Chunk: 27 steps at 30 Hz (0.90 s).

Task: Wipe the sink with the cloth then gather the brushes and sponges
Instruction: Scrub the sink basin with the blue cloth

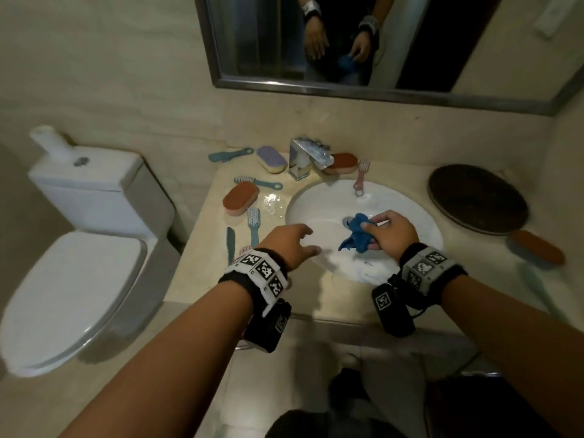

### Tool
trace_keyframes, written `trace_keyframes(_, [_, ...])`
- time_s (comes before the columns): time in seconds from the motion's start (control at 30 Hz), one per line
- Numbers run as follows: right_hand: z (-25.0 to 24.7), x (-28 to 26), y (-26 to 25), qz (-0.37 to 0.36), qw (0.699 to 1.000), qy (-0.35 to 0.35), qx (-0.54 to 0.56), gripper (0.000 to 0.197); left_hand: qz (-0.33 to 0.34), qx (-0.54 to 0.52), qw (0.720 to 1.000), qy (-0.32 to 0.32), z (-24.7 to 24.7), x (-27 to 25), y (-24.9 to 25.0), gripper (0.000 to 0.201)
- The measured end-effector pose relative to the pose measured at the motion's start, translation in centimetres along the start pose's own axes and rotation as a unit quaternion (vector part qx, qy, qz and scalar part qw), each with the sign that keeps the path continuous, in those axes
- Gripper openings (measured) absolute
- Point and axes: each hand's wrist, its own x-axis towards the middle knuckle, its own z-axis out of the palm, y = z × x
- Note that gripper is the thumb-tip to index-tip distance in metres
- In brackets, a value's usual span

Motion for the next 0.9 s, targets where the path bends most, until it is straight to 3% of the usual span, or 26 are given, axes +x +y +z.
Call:
trace_keyframes(0.1, [0.3, -4.2, -1.1, 0.022, 0.996, -0.001, 0.088, 0.018, 0.036, -0.047, 0.998, -0.006, -0.5, -2.3, 2.0, 0.054])
trace_keyframes(0.2, [0.4, -7.4, -2.3, 0.037, 0.988, -0.063, 0.139, 0.017, 0.065, -0.075, 0.995, -0.006, -0.5, -3.9, 3.6, 0.052])
trace_keyframes(0.43, [-2.2, -10.1, -4.8, 0.059, 0.965, -0.158, 0.2, 0.017, 0.069, -0.121, 0.988, 0.064, -0.8, -5.8, 5.1, 0.023])
trace_keyframes(0.67, [-7.3, -9.4, -5.4, -0.02, 0.982, -0.187, 0.034, 0.025, 0.078, -0.082, 0.988, 0.103, -1.4, -5.4, 8.2, 0.014])
trace_keyframes(0.9, [-10.6, -7.4, -4.4, -0.156, 0.961, -0.125, -0.19, 0.013, 0.065, -0.11, 0.979, 0.162, -1.2, -4.9, 9.8, 0.013])
